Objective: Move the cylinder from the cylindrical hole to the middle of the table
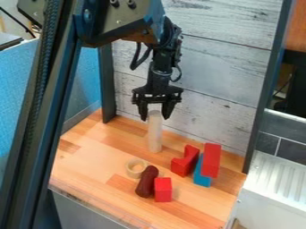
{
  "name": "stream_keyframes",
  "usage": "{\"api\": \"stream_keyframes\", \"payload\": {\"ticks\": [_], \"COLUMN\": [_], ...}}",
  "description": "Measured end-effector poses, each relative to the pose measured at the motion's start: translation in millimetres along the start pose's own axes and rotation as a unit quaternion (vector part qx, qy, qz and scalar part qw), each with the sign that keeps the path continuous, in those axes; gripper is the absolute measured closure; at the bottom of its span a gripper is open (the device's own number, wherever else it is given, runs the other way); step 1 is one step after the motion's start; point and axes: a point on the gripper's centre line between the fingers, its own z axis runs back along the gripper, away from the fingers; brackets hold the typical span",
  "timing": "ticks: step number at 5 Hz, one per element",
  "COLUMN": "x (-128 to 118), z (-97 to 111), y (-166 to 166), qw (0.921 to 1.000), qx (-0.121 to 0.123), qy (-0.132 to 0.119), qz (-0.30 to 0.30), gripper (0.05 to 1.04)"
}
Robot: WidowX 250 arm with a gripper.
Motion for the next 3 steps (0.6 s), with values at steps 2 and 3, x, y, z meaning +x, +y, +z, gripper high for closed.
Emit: {"api": "stream_keyframes", "payload": {"ticks": [2, 3], "x": [24.9, 38.9], "z": [37.4, 86.0], "y": [25.0, 52.0], "qw": [0.9947, 0.9878], "qx": [-0.08, -0.139], "qy": [0.034, 0.014], "qz": [0.055, 0.069], "gripper": [0.078, 0.082]}}
